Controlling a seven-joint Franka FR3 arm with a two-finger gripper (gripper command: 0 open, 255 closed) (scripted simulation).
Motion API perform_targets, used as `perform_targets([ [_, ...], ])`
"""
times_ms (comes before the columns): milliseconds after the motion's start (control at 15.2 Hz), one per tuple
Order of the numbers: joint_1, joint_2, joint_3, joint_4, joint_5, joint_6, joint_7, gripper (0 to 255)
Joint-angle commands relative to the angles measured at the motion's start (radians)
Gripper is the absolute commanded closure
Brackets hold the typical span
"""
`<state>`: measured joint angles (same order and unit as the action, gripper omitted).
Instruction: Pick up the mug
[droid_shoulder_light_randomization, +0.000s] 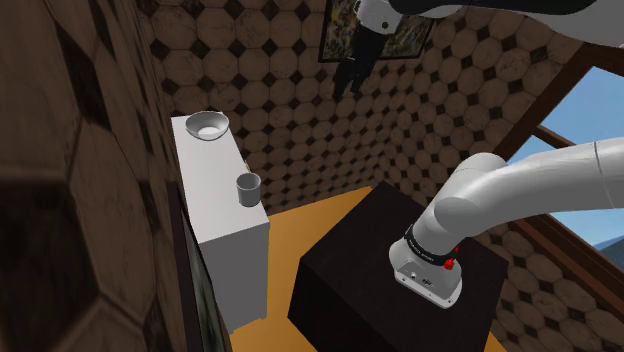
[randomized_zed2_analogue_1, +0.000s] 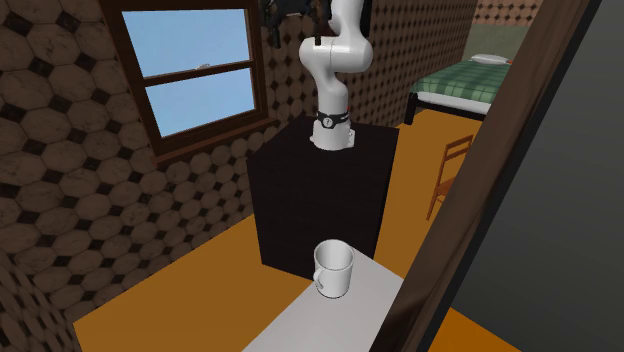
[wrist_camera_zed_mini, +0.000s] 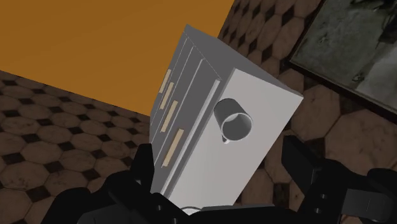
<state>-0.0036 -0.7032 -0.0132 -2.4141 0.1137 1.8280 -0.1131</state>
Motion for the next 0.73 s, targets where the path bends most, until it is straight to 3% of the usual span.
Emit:
perform_targets([
  [0,0.006,0.046,0.018,-0.026,0.009,0.072,0.015,0],
  [660,0.031,0.341,0.099,-0.068,0.037,0.397,0.087,0],
])
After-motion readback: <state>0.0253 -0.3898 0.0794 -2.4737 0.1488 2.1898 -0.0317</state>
